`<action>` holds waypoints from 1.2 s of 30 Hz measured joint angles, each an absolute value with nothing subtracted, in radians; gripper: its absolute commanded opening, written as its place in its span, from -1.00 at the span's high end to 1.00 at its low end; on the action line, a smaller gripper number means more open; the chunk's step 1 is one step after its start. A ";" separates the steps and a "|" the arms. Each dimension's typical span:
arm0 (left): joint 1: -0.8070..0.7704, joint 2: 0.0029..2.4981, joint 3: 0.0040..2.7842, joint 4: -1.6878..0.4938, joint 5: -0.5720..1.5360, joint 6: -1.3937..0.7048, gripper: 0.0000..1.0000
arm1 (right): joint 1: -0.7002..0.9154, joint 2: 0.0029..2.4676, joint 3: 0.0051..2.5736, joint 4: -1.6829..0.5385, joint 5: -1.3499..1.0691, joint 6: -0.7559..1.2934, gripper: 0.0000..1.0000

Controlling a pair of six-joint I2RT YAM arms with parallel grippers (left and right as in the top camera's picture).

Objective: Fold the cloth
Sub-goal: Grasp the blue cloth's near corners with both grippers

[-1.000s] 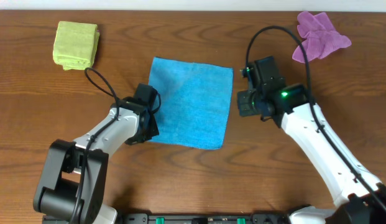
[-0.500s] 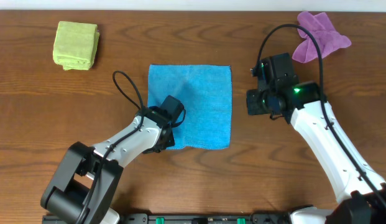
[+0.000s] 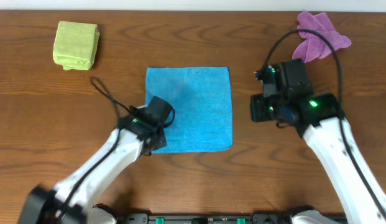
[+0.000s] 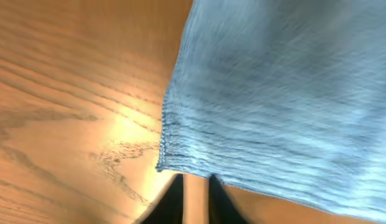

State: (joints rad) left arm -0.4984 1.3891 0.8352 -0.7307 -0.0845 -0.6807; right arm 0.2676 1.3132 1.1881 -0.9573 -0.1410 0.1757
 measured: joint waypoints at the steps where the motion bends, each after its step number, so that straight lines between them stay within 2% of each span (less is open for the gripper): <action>1: -0.498 1.350 0.835 -0.734 -0.089 -0.681 0.14 | 0.268 1.283 1.188 -0.979 -0.167 0.175 0.71; 2: -0.498 1.322 0.835 -0.741 -0.091 -0.670 0.09 | 0.267 1.269 1.188 -0.997 -0.195 0.175 0.60; 3: -0.497 1.291 0.835 -0.755 -0.090 -0.671 0.04 | 0.267 1.263 1.188 -1.023 -0.234 0.174 0.57; 5: -0.477 1.249 0.835 -0.780 -0.088 -0.666 -0.15 | 0.266 1.271 1.188 -1.056 -0.305 0.174 0.41; 8: -0.403 1.225 0.835 -0.806 -0.057 -0.648 -0.21 | 0.266 1.296 1.186 -1.082 -0.389 0.175 0.24; 12: -0.270 1.225 0.835 -0.807 0.067 -0.592 -0.23 | 0.266 1.316 1.146 -1.097 -0.462 0.167 0.15; 14: -0.200 1.225 0.835 -0.815 0.128 -0.558 -0.23 | 0.266 1.320 1.082 -1.071 -0.503 0.162 0.18; 16: -0.147 1.225 0.830 -0.830 0.177 -0.524 -0.25 | 0.266 1.322 1.000 -1.013 -0.541 0.157 0.21; 18: -0.118 1.225 0.799 -0.826 0.218 -0.498 -0.27 | 0.261 1.324 0.918 -0.940 -0.578 0.163 0.15; 24: -0.107 1.225 0.593 -0.693 0.323 -0.464 -0.43 | 0.216 1.328 0.724 -0.741 -0.643 0.212 -0.03; 27: -0.107 1.225 0.559 -0.636 0.353 -0.463 -0.48 | 0.213 1.339 0.697 -0.699 -0.655 0.229 -0.03; 36: -0.106 1.253 0.545 -0.525 0.384 -0.471 -0.49 | 0.193 1.481 0.677 -0.620 -0.664 0.262 -0.07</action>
